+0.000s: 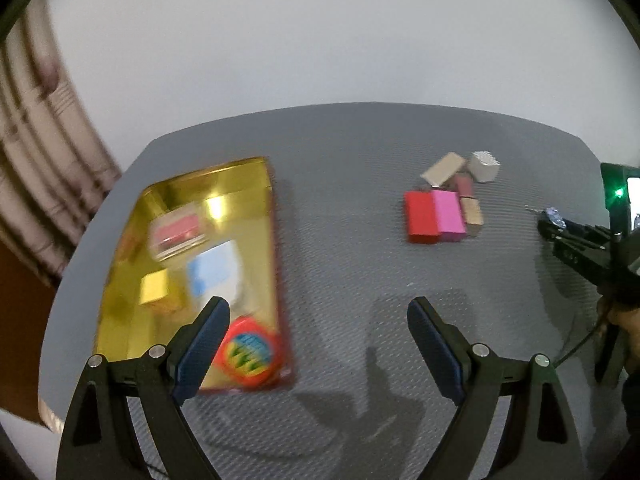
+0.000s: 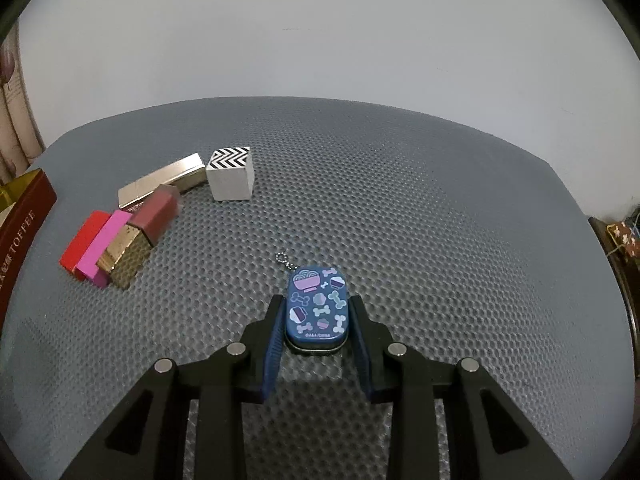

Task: Organize rigid objects
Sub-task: 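Grasp the red block with the left gripper while the right gripper holds the blue tin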

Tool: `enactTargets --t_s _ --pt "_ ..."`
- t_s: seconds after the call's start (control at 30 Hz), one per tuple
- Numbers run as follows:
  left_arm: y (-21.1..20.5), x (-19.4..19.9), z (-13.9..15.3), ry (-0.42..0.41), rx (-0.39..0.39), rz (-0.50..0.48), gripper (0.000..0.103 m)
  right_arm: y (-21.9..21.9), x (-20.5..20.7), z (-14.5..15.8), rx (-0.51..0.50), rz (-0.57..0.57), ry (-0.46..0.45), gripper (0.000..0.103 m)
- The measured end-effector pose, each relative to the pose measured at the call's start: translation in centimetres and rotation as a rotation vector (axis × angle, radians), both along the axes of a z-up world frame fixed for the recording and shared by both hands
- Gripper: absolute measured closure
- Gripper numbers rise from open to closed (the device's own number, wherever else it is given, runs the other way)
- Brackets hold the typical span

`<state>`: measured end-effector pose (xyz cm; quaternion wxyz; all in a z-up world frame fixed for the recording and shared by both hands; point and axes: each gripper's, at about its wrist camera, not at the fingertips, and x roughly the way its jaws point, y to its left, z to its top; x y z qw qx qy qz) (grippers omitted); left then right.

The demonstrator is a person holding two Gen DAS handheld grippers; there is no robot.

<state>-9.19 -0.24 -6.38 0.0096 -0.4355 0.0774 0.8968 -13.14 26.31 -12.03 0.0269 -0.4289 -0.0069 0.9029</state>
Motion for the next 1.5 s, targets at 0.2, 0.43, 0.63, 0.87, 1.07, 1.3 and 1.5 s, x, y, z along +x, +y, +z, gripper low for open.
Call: enactTargets --t_s 0.2,0.43,0.63,0.87,1.07,1.3,1.5 --pt "3.3 -2.8 -1.9 -0.042 -0.009 -0.076 0.014 -0.7 -0.4 -0.1 -0.007 0.002 0.0 0.071" --pt "5.5 -5.7 -5.2 -0.082 -0.067 -0.088 0.015 0.4 -1.9 -0.5 -0.029 0.004 0.001 0.071" --pt "5.6 -7.2 -6.2 -0.101 -0.056 -0.074 0.019 2.2 -1.3 -0.7 -0.048 0.005 0.003 0.071" --pt "5.9 -8.7 -6.9 -0.125 -0.01 -0.082 0.02 1.1 -2.2 -0.5 -0.069 0.006 0.005 0.071" --pt "5.6 -9.9 -7.1 -0.143 0.037 -0.068 0.02 0.8 -2.7 -0.7 -0.079 0.006 0.006 0.071" --pt "5.3 -11.3 -7.1 -0.155 0.101 -0.045 0.036 2.0 -4.6 -1.5 -0.084 0.007 0.006 0.071" --pt "4.9 -10.3 -6.5 -0.136 0.12 -0.076 0.073 2.1 -4.6 -1.5 -0.083 0.007 0.006 0.071"
